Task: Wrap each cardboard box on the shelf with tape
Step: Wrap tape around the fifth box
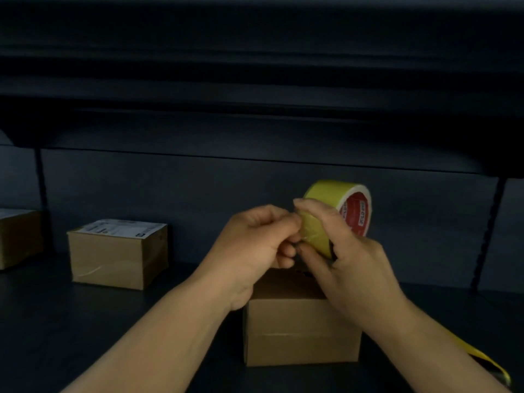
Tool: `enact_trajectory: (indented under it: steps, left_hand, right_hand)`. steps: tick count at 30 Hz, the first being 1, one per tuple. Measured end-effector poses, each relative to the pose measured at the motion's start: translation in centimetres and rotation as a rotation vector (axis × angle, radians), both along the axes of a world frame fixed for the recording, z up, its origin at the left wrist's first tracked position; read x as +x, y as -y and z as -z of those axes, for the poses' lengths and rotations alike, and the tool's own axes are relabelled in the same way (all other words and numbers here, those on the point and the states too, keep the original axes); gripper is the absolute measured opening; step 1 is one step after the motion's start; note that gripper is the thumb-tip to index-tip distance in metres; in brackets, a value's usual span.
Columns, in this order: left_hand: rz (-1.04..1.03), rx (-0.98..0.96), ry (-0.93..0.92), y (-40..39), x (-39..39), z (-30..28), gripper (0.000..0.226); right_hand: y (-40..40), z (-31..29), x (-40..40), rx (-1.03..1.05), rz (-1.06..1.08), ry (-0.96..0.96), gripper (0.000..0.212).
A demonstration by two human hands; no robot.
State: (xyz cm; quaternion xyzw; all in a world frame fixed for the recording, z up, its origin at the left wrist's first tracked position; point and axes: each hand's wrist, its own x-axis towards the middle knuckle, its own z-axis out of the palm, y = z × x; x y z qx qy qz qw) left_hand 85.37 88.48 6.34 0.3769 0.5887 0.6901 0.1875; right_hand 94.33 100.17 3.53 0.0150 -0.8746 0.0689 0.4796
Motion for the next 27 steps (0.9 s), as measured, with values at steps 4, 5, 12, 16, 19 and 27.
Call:
enact_trajectory:
  steps: [4, 5, 12, 16, 19, 27]
  left_hand:
    - [-0.064, -0.02, -0.162, -0.1, -1.2, -0.6, 0.016]
    - [-0.109, -0.047, -0.26, 0.0, -1.7, -0.8, 0.016]
    - [-0.353, -0.047, -0.977, 0.1, -2.0, -2.5, 0.016]
    - [-0.312, -0.041, -1.2, -0.6, -2.1, -1.7, 0.018]
    - [-0.3, -0.018, -1.277, -1.2, -2.2, -1.0, 0.018]
    - [-0.329, 0.115, -1.274, -2.0, -2.3, 0.5, 0.009]
  right_hand:
    - [0.5, -0.8, 0.9, -0.154, -0.024, 0.149, 0.07]
    - [0.7, -1.0, 1.1, -0.155, -0.004, 0.119, 0.065]
    - [1.1, -1.8, 1.0, -0.055, 0.154, -0.331, 0.033]
    - [0.9, -2.1, 0.9, -0.04, 0.374, -0.314, 0.035]
    - [0.6, -1.9, 0.7, -0.042, 0.344, -0.162, 0.045]
    - [-0.4, -1.8, 0.7, -0.144, 0.135, -0.002, 0.023]
